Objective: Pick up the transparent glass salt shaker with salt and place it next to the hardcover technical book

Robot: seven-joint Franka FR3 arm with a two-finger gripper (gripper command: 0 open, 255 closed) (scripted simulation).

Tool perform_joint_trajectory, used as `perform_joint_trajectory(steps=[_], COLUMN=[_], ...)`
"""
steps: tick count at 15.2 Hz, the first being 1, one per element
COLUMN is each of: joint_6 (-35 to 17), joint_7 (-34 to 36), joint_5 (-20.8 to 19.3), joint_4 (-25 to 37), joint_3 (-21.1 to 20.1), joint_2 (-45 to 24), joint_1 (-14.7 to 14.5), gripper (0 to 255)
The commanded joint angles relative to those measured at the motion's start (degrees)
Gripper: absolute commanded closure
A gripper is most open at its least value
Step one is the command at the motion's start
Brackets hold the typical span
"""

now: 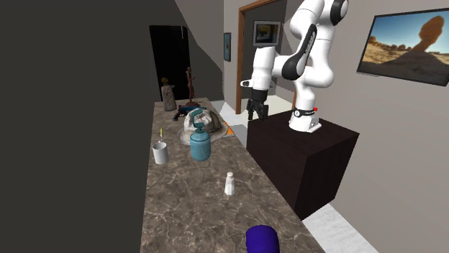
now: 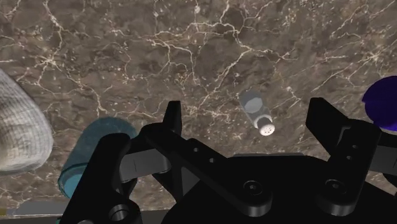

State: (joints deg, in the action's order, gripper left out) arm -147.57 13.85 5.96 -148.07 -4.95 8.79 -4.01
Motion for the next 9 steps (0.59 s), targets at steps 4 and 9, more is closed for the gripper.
perform_joint_trajectory(steps=[4,9], joint_6=[-9.9,-17.2], joint_7=[2.1,5.0], joint_5=[-1.4,-4.3], joint_4=[4.5,11.2], joint_3=[-0.9,-0.3], joint_2=[-12.4,-24.6], joint_1=[-0.6,-2.1], gripper=[0,0])
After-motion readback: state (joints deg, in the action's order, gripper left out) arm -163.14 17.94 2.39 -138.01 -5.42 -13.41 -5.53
